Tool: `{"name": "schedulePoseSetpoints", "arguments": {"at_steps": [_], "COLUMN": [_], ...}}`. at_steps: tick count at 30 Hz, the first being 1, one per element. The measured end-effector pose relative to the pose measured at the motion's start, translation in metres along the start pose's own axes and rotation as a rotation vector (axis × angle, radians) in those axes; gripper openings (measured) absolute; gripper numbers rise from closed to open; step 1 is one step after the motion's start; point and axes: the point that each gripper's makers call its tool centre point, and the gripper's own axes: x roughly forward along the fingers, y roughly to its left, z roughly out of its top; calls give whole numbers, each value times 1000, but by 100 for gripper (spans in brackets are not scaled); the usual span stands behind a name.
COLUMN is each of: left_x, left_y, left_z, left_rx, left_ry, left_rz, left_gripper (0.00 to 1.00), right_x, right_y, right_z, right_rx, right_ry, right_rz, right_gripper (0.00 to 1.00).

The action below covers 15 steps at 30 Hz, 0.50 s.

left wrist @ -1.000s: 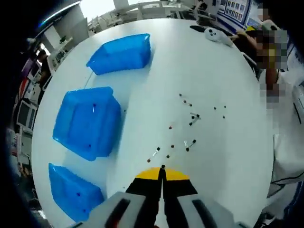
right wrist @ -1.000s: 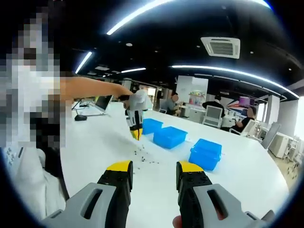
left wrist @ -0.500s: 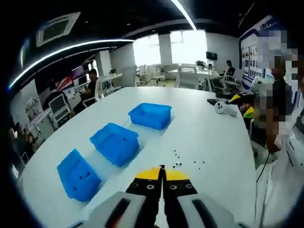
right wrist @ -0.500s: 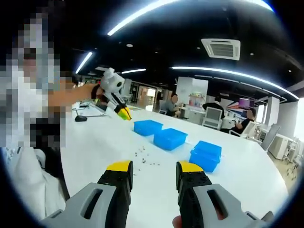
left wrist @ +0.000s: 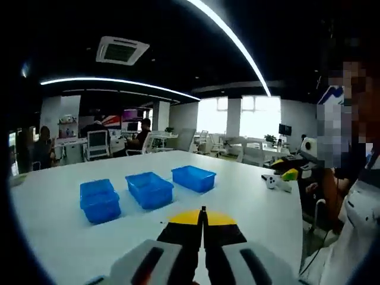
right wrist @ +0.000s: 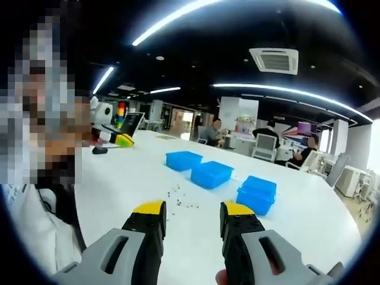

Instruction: Pick up the resistors one by one and place each resistor into its matching bin, sorting the parts by color and model until every resistor is separated into the correct bin for its type

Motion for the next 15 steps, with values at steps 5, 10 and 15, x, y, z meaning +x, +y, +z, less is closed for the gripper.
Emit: {"name": "schedulePoseSetpoints", "arguments": {"at_steps": [5,10,15], "left_x": [-6,4,31], "left_y": [2,2,16], "left_z": [2,9,22], "left_rx": [-27,-14,6], "left_ry": [-56,-66,-41], "left_rz": [38,44,52], "left_gripper": [3,4,4], "right_x": [0,1,0], "right_y": [2,2,2], "right_z": [0,-1,0], "right_rx": [1,2,1], "right_ry": [-2,2,2], "right_rz": [8,9,6], "right_gripper": [39,39,39]}}
